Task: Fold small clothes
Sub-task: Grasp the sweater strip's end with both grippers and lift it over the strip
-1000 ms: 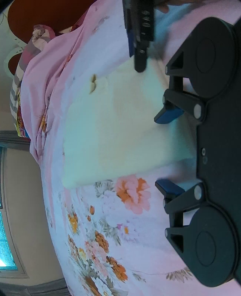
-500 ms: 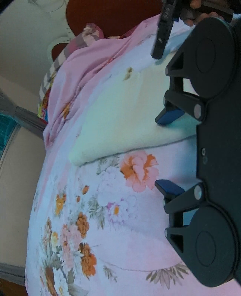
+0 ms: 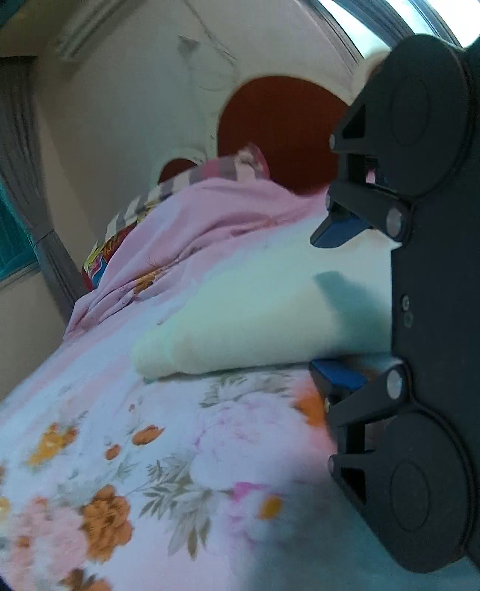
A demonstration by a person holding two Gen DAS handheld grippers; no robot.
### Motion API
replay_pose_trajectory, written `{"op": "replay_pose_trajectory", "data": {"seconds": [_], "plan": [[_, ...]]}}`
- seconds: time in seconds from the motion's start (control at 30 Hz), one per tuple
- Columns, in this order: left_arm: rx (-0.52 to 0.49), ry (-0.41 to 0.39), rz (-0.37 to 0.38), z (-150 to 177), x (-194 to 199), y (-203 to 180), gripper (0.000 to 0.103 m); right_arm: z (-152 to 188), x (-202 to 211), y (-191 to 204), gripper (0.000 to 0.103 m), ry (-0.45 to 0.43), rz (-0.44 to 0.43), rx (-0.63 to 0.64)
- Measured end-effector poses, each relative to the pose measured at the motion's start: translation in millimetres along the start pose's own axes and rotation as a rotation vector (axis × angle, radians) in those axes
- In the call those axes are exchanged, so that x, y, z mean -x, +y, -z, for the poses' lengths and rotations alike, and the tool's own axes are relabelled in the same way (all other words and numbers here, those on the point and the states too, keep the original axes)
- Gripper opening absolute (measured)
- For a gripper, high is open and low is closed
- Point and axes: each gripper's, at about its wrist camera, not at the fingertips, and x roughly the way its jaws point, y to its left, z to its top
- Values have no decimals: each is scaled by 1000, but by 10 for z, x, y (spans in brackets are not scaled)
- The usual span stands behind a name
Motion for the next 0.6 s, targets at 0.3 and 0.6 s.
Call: {"op": "replay_pose_trajectory", "data": {"seconds": [0.3, 0.6], "plan": [[-20, 72, 98, -251, -424, 137, 65, -307, -472, -106, 85, 107, -123, 4], [-23, 54, 113, -249, -445, 236, 46, -407, -578, -265, 44, 131, -158, -29]]}}
